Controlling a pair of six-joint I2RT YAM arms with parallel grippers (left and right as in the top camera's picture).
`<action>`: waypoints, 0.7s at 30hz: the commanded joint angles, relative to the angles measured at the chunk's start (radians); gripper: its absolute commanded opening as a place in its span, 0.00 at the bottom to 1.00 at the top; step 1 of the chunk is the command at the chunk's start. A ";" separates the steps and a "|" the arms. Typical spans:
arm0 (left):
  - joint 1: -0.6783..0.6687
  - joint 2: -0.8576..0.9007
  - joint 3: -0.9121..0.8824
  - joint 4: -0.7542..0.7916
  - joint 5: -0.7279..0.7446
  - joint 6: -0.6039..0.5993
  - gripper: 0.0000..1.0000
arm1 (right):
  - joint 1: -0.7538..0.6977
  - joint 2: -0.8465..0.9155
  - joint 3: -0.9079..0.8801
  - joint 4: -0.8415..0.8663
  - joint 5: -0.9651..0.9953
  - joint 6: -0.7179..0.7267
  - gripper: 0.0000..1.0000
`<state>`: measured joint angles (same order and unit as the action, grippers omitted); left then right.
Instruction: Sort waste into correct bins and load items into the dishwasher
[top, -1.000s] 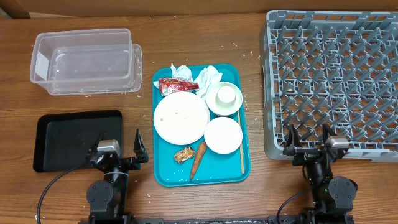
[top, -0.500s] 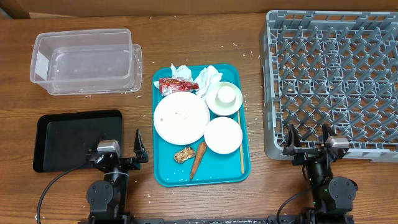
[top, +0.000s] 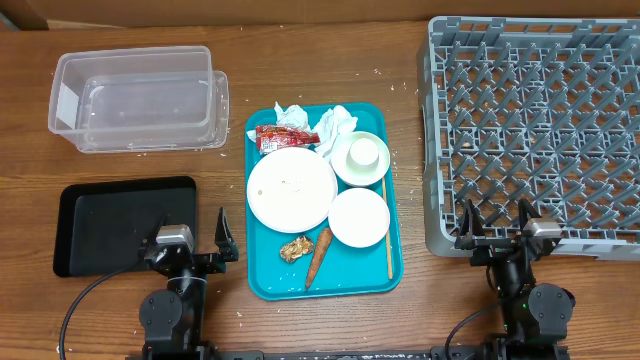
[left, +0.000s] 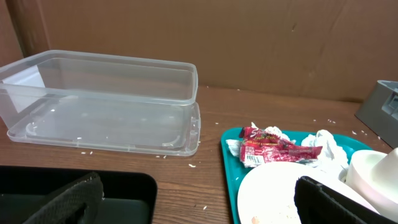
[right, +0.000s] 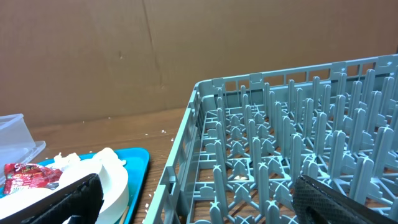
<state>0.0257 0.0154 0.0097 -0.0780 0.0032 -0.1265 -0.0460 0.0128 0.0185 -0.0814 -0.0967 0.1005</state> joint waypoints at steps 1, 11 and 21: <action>0.002 -0.011 -0.005 0.001 -0.011 0.019 1.00 | -0.004 -0.010 -0.010 0.005 0.010 0.004 1.00; 0.002 -0.011 -0.005 0.004 0.009 -0.007 1.00 | -0.004 -0.010 -0.010 0.005 0.010 0.004 1.00; 0.000 -0.011 -0.004 0.105 0.249 -0.539 1.00 | -0.004 -0.010 -0.010 0.005 0.010 0.004 1.00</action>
<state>0.0257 0.0158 0.0090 -0.0067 0.1799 -0.4747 -0.0460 0.0128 0.0185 -0.0811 -0.0959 0.1005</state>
